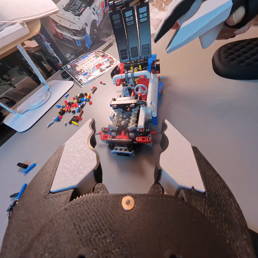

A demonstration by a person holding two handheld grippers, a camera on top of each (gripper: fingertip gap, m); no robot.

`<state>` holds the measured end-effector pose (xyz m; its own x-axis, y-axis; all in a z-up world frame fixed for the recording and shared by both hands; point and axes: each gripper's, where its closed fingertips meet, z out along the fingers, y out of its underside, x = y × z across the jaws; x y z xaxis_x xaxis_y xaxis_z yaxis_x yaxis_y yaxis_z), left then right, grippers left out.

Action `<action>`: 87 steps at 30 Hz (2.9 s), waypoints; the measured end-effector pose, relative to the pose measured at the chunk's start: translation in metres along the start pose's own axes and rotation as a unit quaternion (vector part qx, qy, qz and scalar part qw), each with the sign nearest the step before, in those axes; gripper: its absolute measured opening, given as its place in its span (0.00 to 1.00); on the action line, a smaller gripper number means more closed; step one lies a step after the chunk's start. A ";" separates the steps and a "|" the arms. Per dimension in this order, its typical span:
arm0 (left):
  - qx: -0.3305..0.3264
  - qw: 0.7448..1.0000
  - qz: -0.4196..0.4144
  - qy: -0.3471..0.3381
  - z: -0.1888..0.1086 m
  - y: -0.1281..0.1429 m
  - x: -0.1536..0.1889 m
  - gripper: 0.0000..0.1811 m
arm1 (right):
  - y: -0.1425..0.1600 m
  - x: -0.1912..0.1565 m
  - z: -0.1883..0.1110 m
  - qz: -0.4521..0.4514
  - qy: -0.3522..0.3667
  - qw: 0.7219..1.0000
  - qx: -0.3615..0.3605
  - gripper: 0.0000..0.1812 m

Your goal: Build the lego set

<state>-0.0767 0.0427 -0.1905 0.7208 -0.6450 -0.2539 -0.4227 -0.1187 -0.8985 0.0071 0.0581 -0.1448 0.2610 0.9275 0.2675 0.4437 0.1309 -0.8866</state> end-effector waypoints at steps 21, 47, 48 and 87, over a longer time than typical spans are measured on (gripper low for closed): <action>-0.010 0.997 0.077 0.024 -0.002 0.009 0.015 0.16 | 0.038 0.007 -0.011 -0.008 0.028 1.000 0.010 0.09; -0.006 0.998 0.051 0.040 0.028 -0.028 0.014 0.05 | 0.061 0.022 -0.001 0.020 0.044 0.998 -0.042 0.08; -0.008 0.998 0.052 0.047 0.031 -0.030 0.015 0.05 | 0.064 0.020 0.001 0.015 0.041 0.998 -0.050 0.08; 0.039 0.997 -0.052 -0.045 -0.014 -0.024 0.004 0.37 | 0.052 0.025 0.002 -0.003 0.077 0.997 -0.020 0.10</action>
<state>-0.0713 0.0323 -0.1650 0.8064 -0.5617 -0.1850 -0.3014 -0.1213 -0.9458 0.0351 0.0888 -0.1854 0.3864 0.8613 0.3301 0.4785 0.1187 -0.8700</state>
